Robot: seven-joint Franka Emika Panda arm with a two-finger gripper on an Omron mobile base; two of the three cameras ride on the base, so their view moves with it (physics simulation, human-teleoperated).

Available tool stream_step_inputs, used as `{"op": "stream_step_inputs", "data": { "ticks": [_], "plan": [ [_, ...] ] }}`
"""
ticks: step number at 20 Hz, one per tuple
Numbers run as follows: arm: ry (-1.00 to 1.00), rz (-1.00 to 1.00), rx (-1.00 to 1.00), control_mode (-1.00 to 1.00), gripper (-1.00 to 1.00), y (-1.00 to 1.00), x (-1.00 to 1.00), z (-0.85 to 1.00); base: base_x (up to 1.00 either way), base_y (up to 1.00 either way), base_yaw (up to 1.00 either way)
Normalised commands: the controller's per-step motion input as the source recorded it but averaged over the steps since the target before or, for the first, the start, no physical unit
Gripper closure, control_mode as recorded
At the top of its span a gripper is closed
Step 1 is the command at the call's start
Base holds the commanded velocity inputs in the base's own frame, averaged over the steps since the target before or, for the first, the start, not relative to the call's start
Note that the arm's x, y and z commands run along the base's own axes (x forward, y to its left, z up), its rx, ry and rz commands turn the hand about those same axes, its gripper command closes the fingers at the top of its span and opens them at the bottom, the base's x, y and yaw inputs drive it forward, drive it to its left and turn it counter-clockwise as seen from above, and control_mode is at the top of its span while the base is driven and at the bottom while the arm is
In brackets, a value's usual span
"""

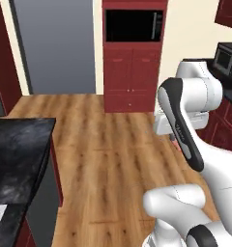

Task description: Pick up the bar soap and dish brush from the sink, and place them back in the cabinet, and close the cabinet door.

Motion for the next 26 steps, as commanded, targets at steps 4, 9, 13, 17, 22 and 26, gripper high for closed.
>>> {"op": "stream_step_inputs", "data": {
  "ticks": [4,9,13,17,22,26],
  "plan": [
    [0.00,0.00,0.00,1.00,1.00,0.00,0.00,0.00,0.00,-0.03,-0.56],
    [0.00,0.00,0.00,1.00,1.00,0.00,0.00,0.00,0.00,-0.03,-0.55],
    [0.00,0.00,0.00,1.00,1.00,0.00,0.00,0.00,0.00,-0.04,-0.55],
    [0.00,0.00,0.00,1.00,1.00,0.00,0.00,0.00,0.00,-0.05,-0.54],
    [0.00,0.00,0.00,1.00,1.00,0.00,0.00,0.00,0.00,-0.05,-0.54],
    [0.00,0.00,0.00,1.00,1.00,0.00,0.00,0.00,0.00,-0.08,-0.55]
  ]
}}
